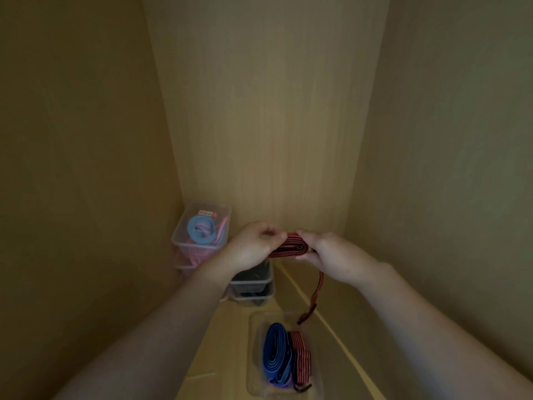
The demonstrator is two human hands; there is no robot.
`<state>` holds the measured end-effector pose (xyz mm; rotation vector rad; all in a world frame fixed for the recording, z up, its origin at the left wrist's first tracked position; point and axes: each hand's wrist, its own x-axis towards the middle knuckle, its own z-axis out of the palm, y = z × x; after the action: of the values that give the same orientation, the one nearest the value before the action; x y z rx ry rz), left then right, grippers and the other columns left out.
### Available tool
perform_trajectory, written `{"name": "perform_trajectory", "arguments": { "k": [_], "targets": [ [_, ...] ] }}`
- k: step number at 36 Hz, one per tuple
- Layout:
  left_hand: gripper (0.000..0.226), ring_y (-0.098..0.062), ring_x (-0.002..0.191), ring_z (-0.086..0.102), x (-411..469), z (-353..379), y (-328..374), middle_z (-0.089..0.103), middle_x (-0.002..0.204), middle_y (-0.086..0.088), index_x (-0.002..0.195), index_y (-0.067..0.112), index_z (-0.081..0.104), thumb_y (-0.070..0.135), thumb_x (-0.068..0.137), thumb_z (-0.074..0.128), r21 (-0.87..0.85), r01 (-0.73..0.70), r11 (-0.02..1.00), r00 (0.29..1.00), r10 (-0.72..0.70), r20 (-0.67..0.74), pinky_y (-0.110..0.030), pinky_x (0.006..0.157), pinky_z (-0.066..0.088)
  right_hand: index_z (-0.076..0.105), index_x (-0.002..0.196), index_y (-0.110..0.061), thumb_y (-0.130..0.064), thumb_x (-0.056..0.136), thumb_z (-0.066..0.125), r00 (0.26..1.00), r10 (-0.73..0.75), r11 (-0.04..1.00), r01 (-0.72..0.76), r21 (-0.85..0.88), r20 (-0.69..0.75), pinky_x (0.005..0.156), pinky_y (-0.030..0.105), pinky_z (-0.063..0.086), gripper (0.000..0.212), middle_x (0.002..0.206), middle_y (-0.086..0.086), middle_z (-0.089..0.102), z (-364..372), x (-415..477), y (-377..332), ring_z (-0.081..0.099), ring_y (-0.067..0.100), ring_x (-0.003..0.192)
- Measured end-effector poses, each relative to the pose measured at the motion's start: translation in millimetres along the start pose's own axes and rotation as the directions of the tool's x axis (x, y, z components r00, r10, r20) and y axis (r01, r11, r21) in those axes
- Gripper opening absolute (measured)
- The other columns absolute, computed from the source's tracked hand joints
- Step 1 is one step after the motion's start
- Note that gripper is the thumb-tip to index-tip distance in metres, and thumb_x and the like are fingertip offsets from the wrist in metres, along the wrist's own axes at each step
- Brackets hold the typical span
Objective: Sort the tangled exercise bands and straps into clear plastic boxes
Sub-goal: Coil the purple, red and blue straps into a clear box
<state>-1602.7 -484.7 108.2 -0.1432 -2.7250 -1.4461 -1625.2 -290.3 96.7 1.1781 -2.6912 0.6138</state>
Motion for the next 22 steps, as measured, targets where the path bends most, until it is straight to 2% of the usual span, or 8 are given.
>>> {"name": "perform_trajectory", "arguments": {
  "k": [2,5,8,10,13,17,19,22],
  "targets": [
    [0.021,-0.008,0.083,0.064,-3,-2,-1,0.069,0.089,0.007,0.104,0.024,0.067,0.038,0.090,0.065,0.062,-0.038,0.997,0.994,0.031,0.109,-0.014,0.069,0.045,0.053,0.125,-0.017,-0.030,0.097,0.054,0.999,-0.024,1.000,0.024,-0.004,0.040,0.063,0.019,0.040,0.032,0.095,-0.002,0.062,0,1,-1,0.055,0.010,0.078],
    [0.011,-0.003,0.074,0.062,-6,-3,0,0.068,0.080,0.011,0.090,0.033,0.065,0.039,0.083,0.072,0.111,-0.054,0.992,0.976,0.029,0.214,-0.020,0.071,0.047,0.054,0.119,-0.018,-0.032,0.096,0.054,0.996,-0.020,1.000,0.022,-0.012,0.089,0.068,0.031,0.049,0.027,0.092,-0.002,0.063,-1,2,-3,0.059,0.013,0.077],
    [0.016,-0.007,0.073,0.063,-3,-3,-1,0.069,0.082,0.005,0.092,0.025,0.066,0.034,0.082,0.074,0.063,-0.039,0.997,0.979,0.026,0.202,-0.021,0.071,0.048,0.055,0.117,-0.016,-0.031,0.097,0.054,0.997,-0.009,1.000,0.008,0.014,0.071,0.065,0.029,0.047,0.025,0.087,-0.003,0.062,-4,1,-6,0.057,0.010,0.073],
    [0.020,-0.008,0.070,0.063,-3,0,-1,0.068,0.082,0.001,0.098,0.017,0.066,0.031,0.085,0.071,-0.056,-0.021,0.998,0.986,0.030,0.161,-0.022,0.068,0.048,0.056,0.117,-0.014,-0.029,0.097,0.053,1.000,0.028,0.998,-0.028,0.051,-0.004,0.063,0.024,0.043,0.025,0.083,-0.004,0.060,-8,1,-6,0.055,0.006,0.070],
    [0.017,-0.002,0.060,0.060,-3,6,-2,0.064,0.076,0.001,0.095,0.012,0.062,0.026,0.089,0.068,-0.230,-0.001,0.973,0.997,0.019,0.075,-0.013,0.054,0.044,0.057,0.121,-0.014,-0.025,0.098,0.053,0.995,0.046,0.992,-0.034,0.121,-0.094,0.075,0.028,0.048,0.026,0.098,0.001,0.067,-10,1,-7,0.062,0.013,0.088],
    [0.021,-0.002,0.057,0.058,-2,12,1,0.062,0.076,0.000,0.093,0.011,0.058,0.031,0.090,0.065,-0.223,-0.005,0.975,1.000,0.003,-0.008,-0.012,0.045,0.041,0.047,0.137,-0.010,-0.022,0.098,0.052,0.986,0.104,0.989,-0.089,0.119,-0.128,0.093,0.029,0.045,0.040,0.123,0.010,0.063,-6,2,-11,0.059,0.022,0.112],
    [0.018,-0.006,0.067,0.062,-1,13,2,0.063,0.081,0.001,0.089,0.017,0.055,0.032,0.092,0.062,-0.260,0.010,0.966,1.000,-0.014,-0.015,-0.015,0.046,0.045,0.034,0.146,-0.009,-0.023,0.099,0.051,0.982,0.135,0.986,-0.121,0.116,-0.128,0.098,0.023,0.040,0.052,0.135,0.010,0.056,-4,3,-15,0.053,0.020,0.123],
    [0.016,-0.017,0.084,0.067,-2,13,4,0.065,0.095,-0.005,0.092,0.020,0.052,0.033,0.093,0.061,-0.341,0.039,0.939,0.999,-0.039,0.008,-0.027,0.057,0.055,0.023,0.151,-0.011,-0.023,0.100,0.048,0.980,0.158,0.983,-0.144,0.114,-0.124,0.104,0.027,0.040,0.058,0.144,0.010,0.048,1,7,-16,0.049,0.022,0.129]
  ]
}}
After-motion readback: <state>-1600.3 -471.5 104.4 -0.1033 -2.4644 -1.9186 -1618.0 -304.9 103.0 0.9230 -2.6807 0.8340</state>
